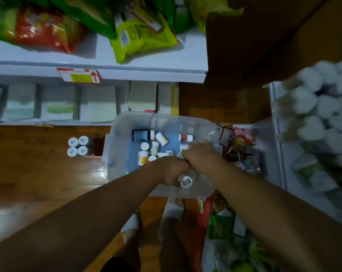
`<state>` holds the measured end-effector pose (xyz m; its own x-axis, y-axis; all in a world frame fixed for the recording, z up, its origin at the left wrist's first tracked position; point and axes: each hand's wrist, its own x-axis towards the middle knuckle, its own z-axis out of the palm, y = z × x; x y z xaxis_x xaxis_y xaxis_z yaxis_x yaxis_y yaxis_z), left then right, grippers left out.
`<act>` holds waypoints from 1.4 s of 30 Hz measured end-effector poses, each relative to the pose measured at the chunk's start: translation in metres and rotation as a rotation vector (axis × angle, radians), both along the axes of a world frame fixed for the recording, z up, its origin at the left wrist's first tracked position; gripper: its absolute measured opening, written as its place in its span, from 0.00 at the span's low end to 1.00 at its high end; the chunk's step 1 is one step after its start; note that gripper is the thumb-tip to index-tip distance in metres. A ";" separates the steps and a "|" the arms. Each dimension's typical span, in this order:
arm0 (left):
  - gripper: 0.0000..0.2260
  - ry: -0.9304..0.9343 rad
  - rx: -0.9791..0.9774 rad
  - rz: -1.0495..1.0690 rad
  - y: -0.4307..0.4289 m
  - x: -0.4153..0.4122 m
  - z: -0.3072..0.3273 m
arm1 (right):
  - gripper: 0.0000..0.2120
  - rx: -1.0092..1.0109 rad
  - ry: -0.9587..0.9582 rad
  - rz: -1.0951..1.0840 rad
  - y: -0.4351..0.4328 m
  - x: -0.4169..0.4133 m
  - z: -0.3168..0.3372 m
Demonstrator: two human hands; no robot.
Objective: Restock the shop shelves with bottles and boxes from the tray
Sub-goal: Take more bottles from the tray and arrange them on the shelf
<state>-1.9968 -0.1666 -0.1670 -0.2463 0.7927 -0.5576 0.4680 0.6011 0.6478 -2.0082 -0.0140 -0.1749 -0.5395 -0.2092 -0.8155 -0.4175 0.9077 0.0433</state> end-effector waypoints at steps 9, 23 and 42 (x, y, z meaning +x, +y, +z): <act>0.17 -0.075 0.111 0.192 -0.039 -0.018 0.004 | 0.13 -0.263 0.002 -0.346 -0.003 -0.002 0.010; 0.20 -0.600 0.869 1.396 -0.101 -0.061 0.316 | 0.25 -1.628 0.074 -1.412 -0.045 -0.016 0.337; 0.18 -1.071 1.021 0.642 -0.041 0.070 0.558 | 0.16 -2.030 0.686 -1.786 -0.055 0.197 0.587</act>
